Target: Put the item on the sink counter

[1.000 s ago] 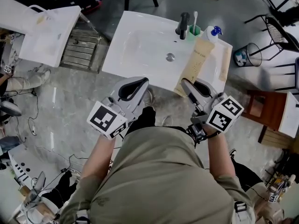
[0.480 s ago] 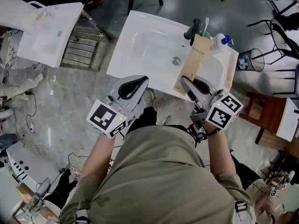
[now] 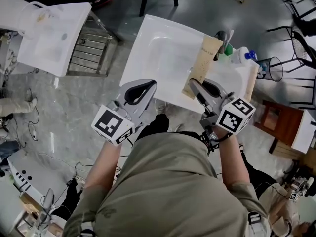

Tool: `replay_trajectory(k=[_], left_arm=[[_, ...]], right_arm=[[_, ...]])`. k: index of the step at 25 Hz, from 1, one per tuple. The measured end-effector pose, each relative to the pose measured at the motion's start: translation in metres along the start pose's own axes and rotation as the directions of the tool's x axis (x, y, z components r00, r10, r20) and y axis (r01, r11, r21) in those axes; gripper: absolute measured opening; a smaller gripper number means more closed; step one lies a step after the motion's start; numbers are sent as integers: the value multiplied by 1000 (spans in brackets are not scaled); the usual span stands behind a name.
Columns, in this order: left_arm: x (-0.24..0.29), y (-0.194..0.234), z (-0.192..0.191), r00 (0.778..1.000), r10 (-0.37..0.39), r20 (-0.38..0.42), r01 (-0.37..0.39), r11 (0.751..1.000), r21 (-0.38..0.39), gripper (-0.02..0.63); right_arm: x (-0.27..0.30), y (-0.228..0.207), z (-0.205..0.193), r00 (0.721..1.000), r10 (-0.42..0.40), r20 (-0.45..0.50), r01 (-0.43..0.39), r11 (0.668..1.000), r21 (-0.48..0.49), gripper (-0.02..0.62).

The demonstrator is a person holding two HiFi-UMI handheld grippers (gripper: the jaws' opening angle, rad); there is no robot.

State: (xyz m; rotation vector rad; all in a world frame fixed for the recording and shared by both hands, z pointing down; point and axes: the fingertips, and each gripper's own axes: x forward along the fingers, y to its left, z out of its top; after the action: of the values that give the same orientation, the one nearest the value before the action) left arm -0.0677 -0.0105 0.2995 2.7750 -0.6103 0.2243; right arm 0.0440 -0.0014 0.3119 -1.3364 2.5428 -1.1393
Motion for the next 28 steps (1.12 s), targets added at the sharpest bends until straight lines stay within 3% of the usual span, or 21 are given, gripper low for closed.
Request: replay_trajectory(k=[15, 28], left_arm=[[17, 48, -7, 999, 6, -38, -7, 1000, -23, 6], [16, 57, -35, 995, 75, -70, -80, 994, -70, 6]], right_arm=[[71, -41, 3, 998, -7, -62, 10, 999, 50, 44], [138, -76, -21, 991, 64, -115, -45, 986, 160, 44]])
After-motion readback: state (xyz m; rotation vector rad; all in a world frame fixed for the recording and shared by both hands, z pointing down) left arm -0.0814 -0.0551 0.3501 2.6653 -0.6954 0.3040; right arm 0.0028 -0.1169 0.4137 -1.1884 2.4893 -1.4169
